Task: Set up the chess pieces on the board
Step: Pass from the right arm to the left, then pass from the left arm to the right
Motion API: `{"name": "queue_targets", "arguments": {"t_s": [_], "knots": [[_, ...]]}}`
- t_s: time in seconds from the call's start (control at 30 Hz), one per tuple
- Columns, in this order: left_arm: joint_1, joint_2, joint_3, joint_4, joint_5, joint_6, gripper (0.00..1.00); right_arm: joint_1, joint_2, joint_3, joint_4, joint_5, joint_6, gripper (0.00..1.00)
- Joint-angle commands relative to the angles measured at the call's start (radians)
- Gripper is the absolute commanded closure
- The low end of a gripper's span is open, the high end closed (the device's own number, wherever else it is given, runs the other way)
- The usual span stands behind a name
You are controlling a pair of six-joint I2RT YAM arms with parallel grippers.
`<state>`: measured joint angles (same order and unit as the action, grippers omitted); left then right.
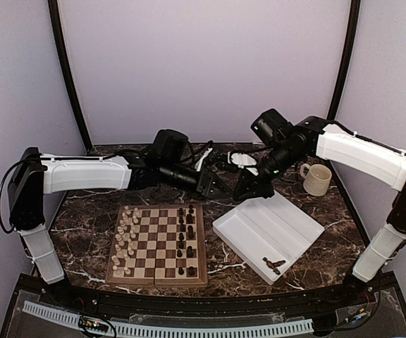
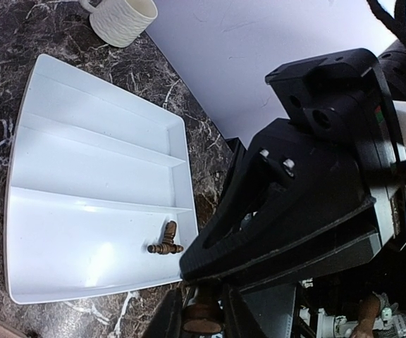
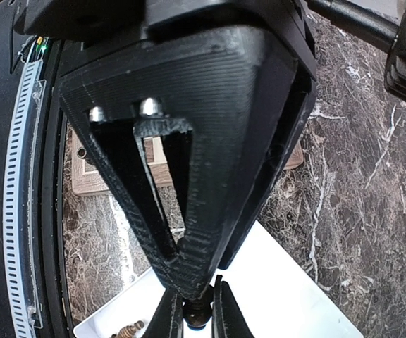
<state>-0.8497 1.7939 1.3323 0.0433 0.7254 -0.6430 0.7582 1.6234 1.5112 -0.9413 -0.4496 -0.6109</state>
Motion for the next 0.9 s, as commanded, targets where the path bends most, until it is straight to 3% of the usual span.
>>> {"name": "queue_targets", "arguments": {"t_s": [0.0,0.13,0.23,0.4,0.57,0.7,0.87], "knots": [[0.006,-0.012,-0.018,0.047,0.029,-0.001,0.84,0.000,0.009,0.036,0.024,0.008,0.019,0.90],[0.028,-0.045,-0.057,0.181,0.012,-0.021,0.87,-0.121,-0.047,0.050,0.036,-0.140,0.040,0.64],[0.043,-0.076,-0.093,0.294,-0.039,-0.037,0.88,-0.267,-0.092,0.043,0.117,-0.313,0.145,0.55],[0.045,-0.107,-0.145,0.509,-0.119,-0.023,0.87,-0.406,-0.097,-0.039,0.327,-0.597,0.437,0.56],[0.044,-0.079,-0.148,0.652,-0.148,-0.047,0.87,-0.408,-0.073,-0.163,0.567,-0.766,0.705,0.57],[0.044,-0.047,-0.145,0.742,-0.148,-0.083,0.87,-0.382,-0.051,-0.200,0.709,-0.831,0.856,0.55],[0.044,-0.027,-0.143,0.783,-0.147,-0.107,0.87,-0.340,-0.037,-0.194,0.743,-0.838,0.896,0.54]]}}
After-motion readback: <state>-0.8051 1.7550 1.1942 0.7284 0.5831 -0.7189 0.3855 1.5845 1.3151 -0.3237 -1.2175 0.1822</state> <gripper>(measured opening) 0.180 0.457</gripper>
